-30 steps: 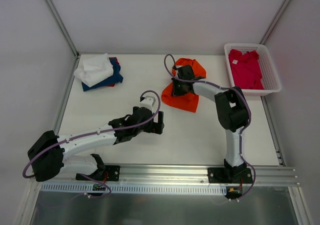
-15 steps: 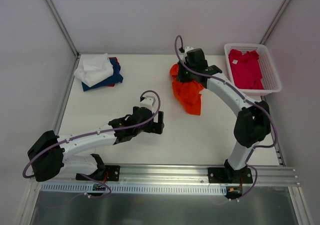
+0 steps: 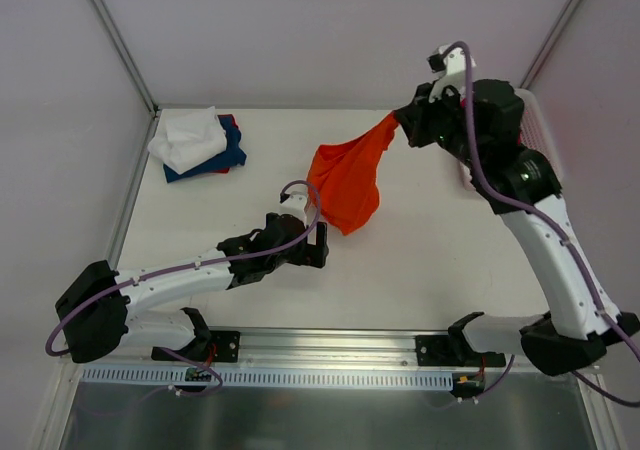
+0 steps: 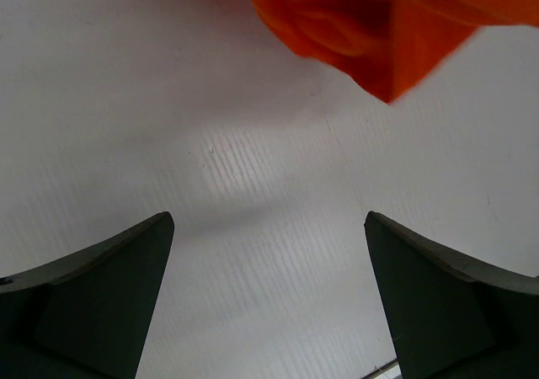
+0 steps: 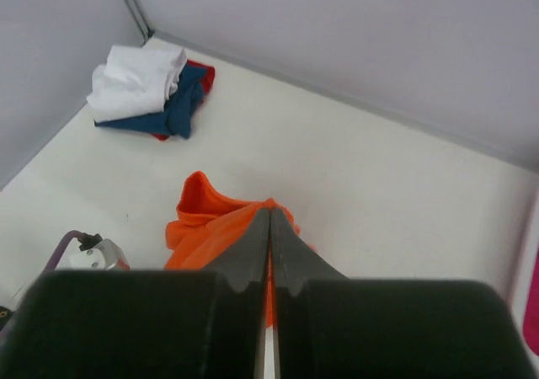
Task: Fold and stack the t-shirts
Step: Flatten the tshirt out
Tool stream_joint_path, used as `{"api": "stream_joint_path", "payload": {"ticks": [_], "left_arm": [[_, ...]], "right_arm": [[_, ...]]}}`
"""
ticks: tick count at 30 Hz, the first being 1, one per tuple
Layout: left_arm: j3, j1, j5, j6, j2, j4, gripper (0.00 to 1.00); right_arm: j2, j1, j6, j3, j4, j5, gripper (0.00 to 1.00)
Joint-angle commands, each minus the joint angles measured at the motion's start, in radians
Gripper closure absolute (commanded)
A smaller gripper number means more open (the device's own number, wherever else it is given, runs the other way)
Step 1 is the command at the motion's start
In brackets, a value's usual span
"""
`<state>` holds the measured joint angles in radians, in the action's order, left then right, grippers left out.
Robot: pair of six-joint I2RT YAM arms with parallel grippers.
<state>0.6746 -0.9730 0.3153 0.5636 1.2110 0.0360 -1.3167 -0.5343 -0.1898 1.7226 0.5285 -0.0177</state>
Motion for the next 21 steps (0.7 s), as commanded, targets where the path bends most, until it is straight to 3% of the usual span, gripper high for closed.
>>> {"api": "stream_joint_path", "payload": {"ticks": [1,12,17,21], "left_arm": [[0.010,0.010,0.011,0.016,0.010,-0.028,0.01],[0.031,0.014,0.119,-0.016,0.004,-0.028,0.01],[0.106,0.046,0.160,-0.082,0.015,-0.027,0.01],[0.135,0.065,0.145,-0.090,0.041,-0.027,0.01]], "right_arm": [[0.140,-0.001,-0.059,0.051,-0.007,0.070,1.00],[0.283,-0.001,-0.069,0.031,0.030,0.075,1.00],[0.290,-0.004,-0.024,0.005,0.018,-0.037,1.00],[0.240,-0.042,-0.068,0.141,0.105,-0.096,1.00]]}}
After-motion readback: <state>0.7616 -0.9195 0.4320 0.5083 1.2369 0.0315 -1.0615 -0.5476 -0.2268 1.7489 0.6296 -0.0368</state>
